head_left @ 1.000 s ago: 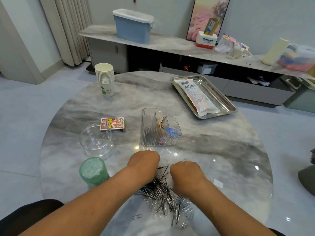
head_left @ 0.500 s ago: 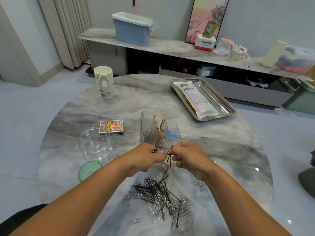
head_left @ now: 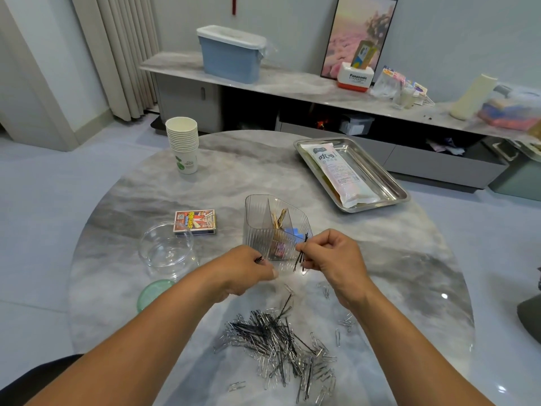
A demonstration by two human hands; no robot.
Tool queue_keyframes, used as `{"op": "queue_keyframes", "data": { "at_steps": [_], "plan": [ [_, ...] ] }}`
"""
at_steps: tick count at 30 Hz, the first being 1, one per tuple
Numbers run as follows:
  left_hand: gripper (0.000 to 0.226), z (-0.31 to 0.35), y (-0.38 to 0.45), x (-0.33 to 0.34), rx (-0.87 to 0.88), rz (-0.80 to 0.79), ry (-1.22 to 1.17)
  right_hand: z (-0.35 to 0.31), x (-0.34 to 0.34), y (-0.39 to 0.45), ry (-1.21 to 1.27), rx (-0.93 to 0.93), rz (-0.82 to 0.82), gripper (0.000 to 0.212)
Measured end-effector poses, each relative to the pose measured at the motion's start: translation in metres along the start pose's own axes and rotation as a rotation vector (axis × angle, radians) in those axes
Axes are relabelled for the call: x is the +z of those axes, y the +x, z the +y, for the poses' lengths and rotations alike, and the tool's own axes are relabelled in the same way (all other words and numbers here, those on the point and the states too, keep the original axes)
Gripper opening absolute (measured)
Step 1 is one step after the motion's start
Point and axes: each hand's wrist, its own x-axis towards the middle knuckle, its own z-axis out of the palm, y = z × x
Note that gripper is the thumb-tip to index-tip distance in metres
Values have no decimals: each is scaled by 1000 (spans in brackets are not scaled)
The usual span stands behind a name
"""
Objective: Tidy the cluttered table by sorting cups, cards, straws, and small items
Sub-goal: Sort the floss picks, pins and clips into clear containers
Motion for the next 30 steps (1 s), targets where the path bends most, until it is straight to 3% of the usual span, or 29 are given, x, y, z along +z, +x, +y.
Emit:
{"op": "queue_keyframes", "data": {
  "at_steps": [5,8,12,18,24,30],
  "plan": [
    [52,29,-15,-19,-51,-109,-720,-13,13,-8,192,-35,-60,34],
    [71,38,-23,-31,-28,-124,-917,-24,20,-10,274,18,-140,43],
    [78,49,-26,-41,25,-74,-961,-40,29,-5,250,27,-109,24],
    [93,63,-18,-56,102,29,-1049,-58,55,22,182,-37,33,20],
    [110,67,-24,-60,122,-68,-1001,-55,83,47,-102,23,-48,24],
    [98,64,-22,-62,227,2,-885,-61,67,38,-331,-149,19,13]
  ]
}}
